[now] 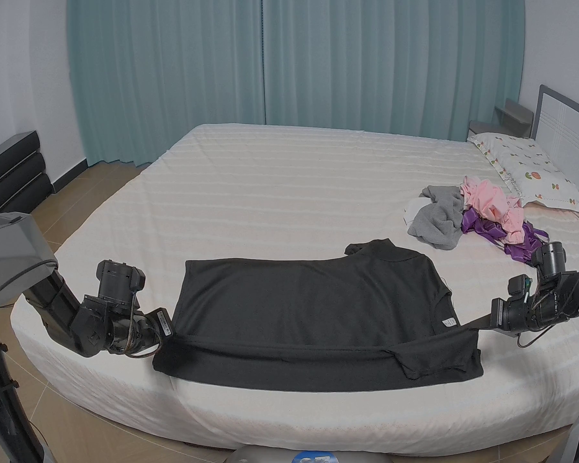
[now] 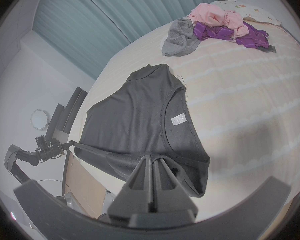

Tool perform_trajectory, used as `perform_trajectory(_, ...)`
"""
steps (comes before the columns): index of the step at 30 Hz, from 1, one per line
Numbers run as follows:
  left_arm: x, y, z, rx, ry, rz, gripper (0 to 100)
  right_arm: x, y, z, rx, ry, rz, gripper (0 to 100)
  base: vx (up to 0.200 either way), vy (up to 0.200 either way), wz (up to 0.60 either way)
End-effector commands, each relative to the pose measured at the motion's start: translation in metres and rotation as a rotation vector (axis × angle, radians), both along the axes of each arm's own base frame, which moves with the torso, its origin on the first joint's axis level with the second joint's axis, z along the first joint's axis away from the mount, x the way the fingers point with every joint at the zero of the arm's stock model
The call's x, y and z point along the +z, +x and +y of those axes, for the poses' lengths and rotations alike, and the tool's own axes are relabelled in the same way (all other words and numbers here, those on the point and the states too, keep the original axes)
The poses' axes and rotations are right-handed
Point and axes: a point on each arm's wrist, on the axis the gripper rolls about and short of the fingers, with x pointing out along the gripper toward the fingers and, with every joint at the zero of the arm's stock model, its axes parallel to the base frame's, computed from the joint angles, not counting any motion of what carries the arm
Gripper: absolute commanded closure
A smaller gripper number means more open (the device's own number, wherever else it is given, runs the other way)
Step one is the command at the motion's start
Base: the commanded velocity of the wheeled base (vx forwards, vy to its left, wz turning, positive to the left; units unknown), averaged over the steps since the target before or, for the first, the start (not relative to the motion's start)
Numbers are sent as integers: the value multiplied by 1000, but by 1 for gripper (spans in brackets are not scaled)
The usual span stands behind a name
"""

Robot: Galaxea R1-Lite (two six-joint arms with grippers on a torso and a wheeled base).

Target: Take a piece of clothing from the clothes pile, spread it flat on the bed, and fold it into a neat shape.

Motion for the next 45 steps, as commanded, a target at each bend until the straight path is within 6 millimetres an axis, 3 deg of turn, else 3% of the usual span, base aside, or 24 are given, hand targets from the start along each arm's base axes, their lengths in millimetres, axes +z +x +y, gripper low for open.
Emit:
perform_trajectory(1, -12, 11, -2, 9, -4, 17, 100, -11, 13, -1, -3, 6, 23, 100, 0, 0, 0)
perform_trajectory(21, -27, 29, -6, 41, -33, 31, 100, -33, 37, 2, -41, 50, 83, 100, 0, 0, 0)
perform_trajectory(22, -27, 29, -6, 41, -33, 31, 0, -32, 37, 2, -39, 50, 80, 0, 0, 0, 0)
perform_trajectory(27, -20, 27, -6, 70, -62, 20, 0, -22, 28, 3, -30, 63, 62, 0, 0, 0, 0)
perform_trajectory(30, -2, 21, -3, 83, -77, -20, 0, -13, 18, 4, -4, 97, 38, 0, 0, 0, 0)
perform_trajectory(38, 42, -11, 3, 84, -113, -116, 0, -9, -15, 7, 60, 153, -90, 0, 0, 0, 0)
perform_trajectory(39, 52, -23, 4, 87, -139, -135, 0, -11, -26, 11, 76, 157, -120, 0, 0, 0, 0)
perform_trajectory(45, 47, -48, 4, 93, -205, -103, 0, -23, -56, 22, 97, 167, -162, 0, 0, 0, 0)
